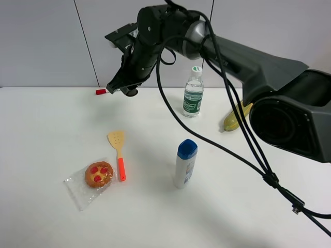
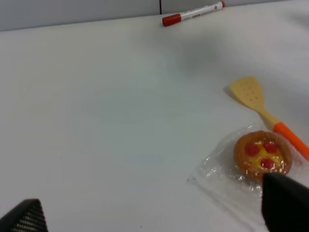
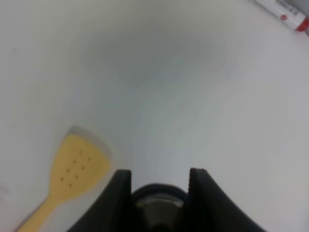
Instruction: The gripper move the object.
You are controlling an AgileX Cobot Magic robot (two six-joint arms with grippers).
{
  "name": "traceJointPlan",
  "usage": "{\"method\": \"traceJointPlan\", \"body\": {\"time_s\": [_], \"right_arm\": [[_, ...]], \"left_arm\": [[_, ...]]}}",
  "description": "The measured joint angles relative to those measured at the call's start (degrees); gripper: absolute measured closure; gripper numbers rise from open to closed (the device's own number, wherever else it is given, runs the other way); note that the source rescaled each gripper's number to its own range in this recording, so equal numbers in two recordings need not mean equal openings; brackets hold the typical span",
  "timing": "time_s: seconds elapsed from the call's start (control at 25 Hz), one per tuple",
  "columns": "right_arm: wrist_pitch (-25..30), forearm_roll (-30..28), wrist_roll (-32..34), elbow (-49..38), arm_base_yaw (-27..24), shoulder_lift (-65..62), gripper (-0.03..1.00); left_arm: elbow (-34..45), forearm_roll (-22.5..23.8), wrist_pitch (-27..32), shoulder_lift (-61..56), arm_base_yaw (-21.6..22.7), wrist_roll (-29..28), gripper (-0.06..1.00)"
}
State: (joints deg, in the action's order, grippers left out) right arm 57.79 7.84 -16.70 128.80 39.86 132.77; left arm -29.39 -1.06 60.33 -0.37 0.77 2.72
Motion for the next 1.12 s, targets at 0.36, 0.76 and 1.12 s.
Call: {"method": "traceJointPlan", "body": {"time_s": [0.36,0.76,1.12], "right_arm": [[10.6,-1.5,0.9,0.1,0.0,-8.4,0.97],[12.2,-4.4,2.0,0.1,0.0,-12.7,0.97],[12.2,-6.3,4.9,0.1,0.0,-15.6,0.97]], "left_arm": [[0.0,0.0,0.0,0.0,0.0,0.0,-0.06],[0.0,0.0,0.0,0.0,0.0,0.0,-0.06],[0.0,0.1,0.0,0.0,0.0,0.0,-0.06]]}}
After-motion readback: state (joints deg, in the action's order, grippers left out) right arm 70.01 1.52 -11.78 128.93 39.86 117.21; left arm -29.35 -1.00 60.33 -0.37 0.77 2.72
